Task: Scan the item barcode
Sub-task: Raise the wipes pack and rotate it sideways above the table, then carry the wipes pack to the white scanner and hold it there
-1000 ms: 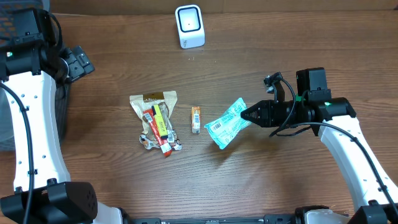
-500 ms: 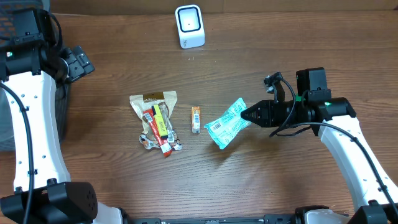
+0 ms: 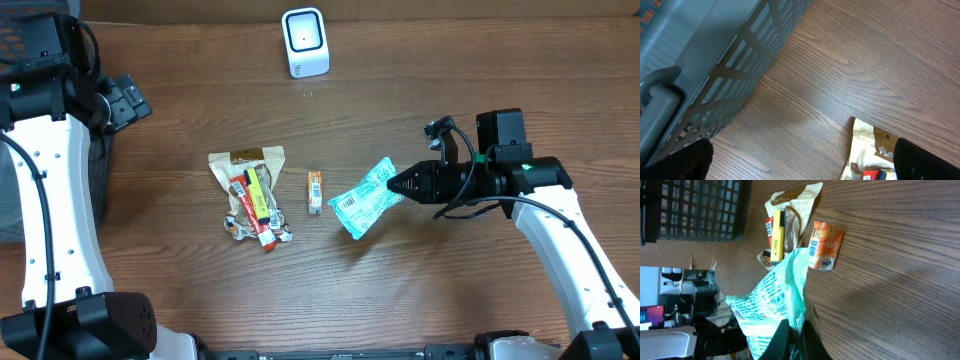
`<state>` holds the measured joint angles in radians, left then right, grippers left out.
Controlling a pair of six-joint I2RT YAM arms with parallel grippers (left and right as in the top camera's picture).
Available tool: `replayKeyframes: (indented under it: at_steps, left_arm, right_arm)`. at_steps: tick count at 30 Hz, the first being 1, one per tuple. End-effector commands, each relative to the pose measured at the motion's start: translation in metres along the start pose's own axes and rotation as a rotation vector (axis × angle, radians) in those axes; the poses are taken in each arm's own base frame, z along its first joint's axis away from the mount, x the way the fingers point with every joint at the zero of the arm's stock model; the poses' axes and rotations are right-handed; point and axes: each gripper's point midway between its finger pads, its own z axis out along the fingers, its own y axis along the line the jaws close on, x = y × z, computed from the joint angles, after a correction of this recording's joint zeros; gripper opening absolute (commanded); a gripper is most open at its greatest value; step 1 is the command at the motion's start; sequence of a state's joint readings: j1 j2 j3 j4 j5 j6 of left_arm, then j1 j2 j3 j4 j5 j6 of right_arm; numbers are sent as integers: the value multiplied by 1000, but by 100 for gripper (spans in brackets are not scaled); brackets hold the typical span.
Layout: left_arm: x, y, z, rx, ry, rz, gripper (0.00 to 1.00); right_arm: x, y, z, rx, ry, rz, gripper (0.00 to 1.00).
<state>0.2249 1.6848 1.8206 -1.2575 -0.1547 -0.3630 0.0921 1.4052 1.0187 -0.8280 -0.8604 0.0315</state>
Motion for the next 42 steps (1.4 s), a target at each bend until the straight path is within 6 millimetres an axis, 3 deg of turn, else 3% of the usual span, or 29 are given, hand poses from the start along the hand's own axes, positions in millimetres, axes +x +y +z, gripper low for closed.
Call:
replayKeyframes:
  at_steps: [1,16,30,37,42]
  left_arm:
    - [-7,2,-12,2,-42,4,100]
    - [-7,2,-12,2,-42,4,100]
    - [-7,2,-12,2,-42,4,100]
    - [-7,2,-12,2,-42,4,100]
    - [-7,2,-12,2,-41,4,100]
  right_arm:
    - [-2,10,-5,-32,-19,-10,4]
    - [-4,4,-4,-2,-26,-10,4]
    - [-19,1,-5,26,-80,-69,4]
    - [-27,-19,-8,149,-113,-79,4]
    - [-38,-20,-9,161,-158,-87,4]
